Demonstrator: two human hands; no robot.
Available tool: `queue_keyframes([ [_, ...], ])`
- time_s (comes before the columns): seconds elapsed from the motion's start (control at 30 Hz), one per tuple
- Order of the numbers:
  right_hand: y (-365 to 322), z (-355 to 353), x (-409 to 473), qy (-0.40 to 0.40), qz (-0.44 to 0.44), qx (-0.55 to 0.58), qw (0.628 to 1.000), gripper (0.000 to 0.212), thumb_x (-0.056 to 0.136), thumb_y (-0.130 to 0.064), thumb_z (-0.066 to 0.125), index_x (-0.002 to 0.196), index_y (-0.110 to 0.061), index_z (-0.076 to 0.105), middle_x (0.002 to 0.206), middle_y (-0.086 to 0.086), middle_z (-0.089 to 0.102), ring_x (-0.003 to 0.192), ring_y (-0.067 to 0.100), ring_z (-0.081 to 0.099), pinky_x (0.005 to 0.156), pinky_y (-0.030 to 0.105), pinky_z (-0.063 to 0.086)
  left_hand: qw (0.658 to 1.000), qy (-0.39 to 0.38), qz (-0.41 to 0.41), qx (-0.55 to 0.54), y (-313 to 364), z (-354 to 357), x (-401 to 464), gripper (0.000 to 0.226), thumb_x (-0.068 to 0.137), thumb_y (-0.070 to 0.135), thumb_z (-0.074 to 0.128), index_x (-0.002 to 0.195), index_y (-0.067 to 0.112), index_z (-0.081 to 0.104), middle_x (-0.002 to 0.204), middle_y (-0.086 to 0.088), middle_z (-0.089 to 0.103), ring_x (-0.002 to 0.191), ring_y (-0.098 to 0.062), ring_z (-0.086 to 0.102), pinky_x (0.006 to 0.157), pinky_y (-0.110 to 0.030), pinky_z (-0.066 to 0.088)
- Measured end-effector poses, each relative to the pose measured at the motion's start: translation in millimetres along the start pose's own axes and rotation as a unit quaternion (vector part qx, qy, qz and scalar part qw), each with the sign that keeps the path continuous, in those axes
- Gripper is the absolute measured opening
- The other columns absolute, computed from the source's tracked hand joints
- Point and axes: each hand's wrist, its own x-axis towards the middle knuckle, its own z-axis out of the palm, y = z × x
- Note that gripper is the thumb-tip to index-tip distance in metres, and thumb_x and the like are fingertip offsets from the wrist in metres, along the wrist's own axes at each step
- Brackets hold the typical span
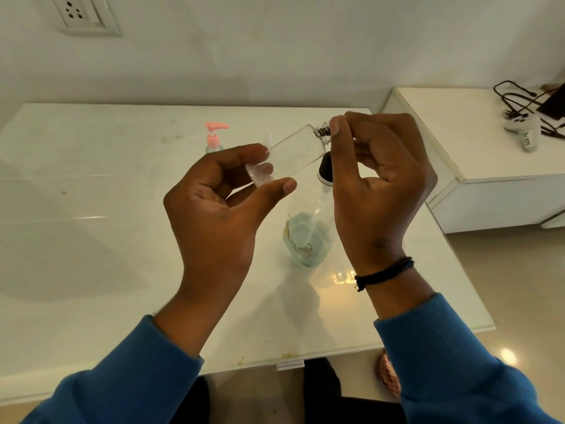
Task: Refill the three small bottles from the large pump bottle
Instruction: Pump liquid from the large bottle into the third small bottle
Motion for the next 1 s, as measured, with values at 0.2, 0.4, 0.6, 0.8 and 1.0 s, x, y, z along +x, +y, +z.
queue_keyframes([
  [0.2,1.4,1.3,-3.0,0.019,-0.008,-0.007,1.0,0.017,0.096,-0.007,0.069,0.083,0.002,0.075,0.086,0.004,0.063,0.074,0.017,0.064,0.063,0.027,0.056,1.0,-0.002,0.014,0.023,1.7,-0.5,-4.9,0.037,0.077,0.011,0.086,0.112,0.007,0.073,0.105,0.006,0.075,0.095,-0.009,0.075,0.082,-0.021,0.06],
  [0.4,3.8,3.1,-7.3,0.028,-0.006,0.008,1.0,0.016,0.096,-0.002,0.067,0.082,0.004,0.074,0.085,0.007,0.064,0.078,0.017,0.063,0.065,0.033,0.057,0.999,0.001,0.014,0.03,0.6,1.2,-7.4,0.039,0.077,0.011,0.086,0.113,0.005,0.074,0.107,0.006,0.074,0.097,-0.007,0.074,0.083,-0.02,0.059],
  [0.6,5.1,2.2,-3.2,0.027,-0.009,-0.003,1.0,0.02,0.096,-0.005,0.066,0.078,0.002,0.073,0.083,0.0,0.06,0.075,0.023,0.064,0.063,0.043,0.055,0.999,0.003,0.016,0.031,1.4,1.9,-9.2,0.039,0.08,0.012,0.084,0.116,0.006,0.073,0.108,0.007,0.074,0.098,-0.008,0.074,0.085,-0.021,0.059],
  [0.8,5.0,2.6,-1.7,0.028,0.008,0.012,0.999,0.02,0.096,-0.004,0.066,0.077,0.002,0.072,0.082,-0.002,0.059,0.074,0.016,0.061,0.064,0.034,0.053,0.999,-0.003,0.021,0.035,4.0,3.7,-11.6,0.039,0.081,0.014,0.083,0.118,0.008,0.072,0.107,0.014,0.072,0.1,-0.004,0.073,0.085,-0.019,0.058],
  [1.0,5.7,5.6,-8.3,0.037,0.019,0.019,0.999,0.021,0.096,-0.003,0.065,0.076,0.002,0.071,0.082,0.0,0.06,0.075,0.022,0.062,0.065,0.048,0.052,0.998,-0.008,0.039,0.044,-1.6,1.8,-10.8,0.042,0.082,0.011,0.083,0.121,0.004,0.07,0.115,0.001,0.073,0.105,-0.012,0.073,0.087,-0.027,0.06],
])
